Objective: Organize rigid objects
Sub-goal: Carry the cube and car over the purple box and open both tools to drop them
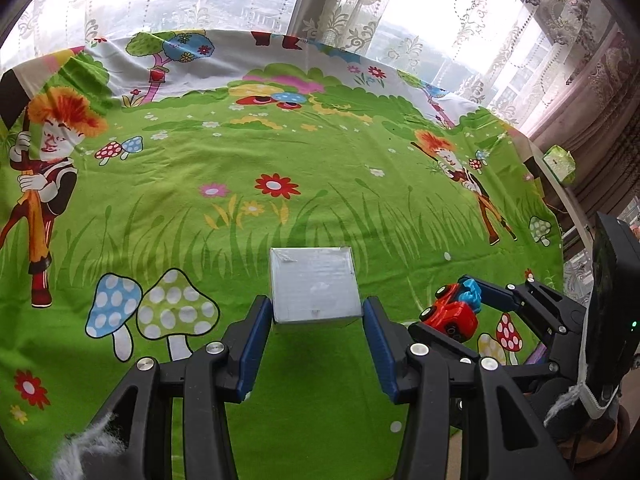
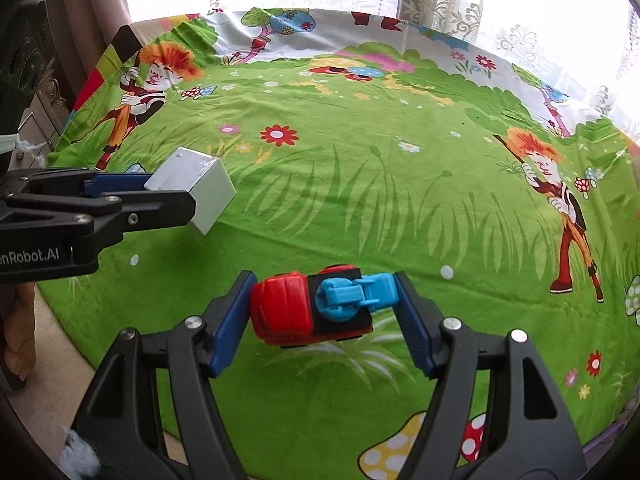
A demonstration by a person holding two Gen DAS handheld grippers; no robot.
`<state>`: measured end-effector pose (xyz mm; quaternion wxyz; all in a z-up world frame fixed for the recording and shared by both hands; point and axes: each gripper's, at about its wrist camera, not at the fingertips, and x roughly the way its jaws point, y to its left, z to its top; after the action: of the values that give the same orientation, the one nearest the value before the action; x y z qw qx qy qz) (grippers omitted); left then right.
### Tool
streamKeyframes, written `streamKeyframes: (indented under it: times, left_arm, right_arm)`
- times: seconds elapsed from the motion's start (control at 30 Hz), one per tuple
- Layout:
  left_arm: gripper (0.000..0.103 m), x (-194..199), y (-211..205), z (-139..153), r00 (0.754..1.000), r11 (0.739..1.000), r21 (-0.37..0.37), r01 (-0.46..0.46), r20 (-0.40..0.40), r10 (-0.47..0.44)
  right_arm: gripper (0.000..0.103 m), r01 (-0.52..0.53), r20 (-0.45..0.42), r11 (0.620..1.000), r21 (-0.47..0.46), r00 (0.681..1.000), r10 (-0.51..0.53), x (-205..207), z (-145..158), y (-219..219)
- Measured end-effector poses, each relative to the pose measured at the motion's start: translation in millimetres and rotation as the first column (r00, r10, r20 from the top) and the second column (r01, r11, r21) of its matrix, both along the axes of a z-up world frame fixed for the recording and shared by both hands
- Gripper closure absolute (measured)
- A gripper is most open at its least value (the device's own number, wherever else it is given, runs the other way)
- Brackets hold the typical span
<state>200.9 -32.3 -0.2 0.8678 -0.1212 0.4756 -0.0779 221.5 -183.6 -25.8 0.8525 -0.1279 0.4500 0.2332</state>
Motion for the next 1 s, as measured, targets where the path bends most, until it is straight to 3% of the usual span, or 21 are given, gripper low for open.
streamKeyframes:
  times: [0.67,1.0]
  left_arm:
    - [0.055,-69.2,-72.7,31.6,0.991,0.993,-0.017,0.116,0.069,-0.115]
    - [0.055,-96.4,-128.6,45.5,0.967,0.970,-0.016,0.243,0.090,-0.240]
  right_arm:
    - [0.031,0.179,0.034,0.984,0.021,0.983,-0.179,-86.1,28.6,-81.5]
    - [0.031,0.272,0.025,0.961,0.049,0.961,-0.274,-124.6,42.8,-141.1]
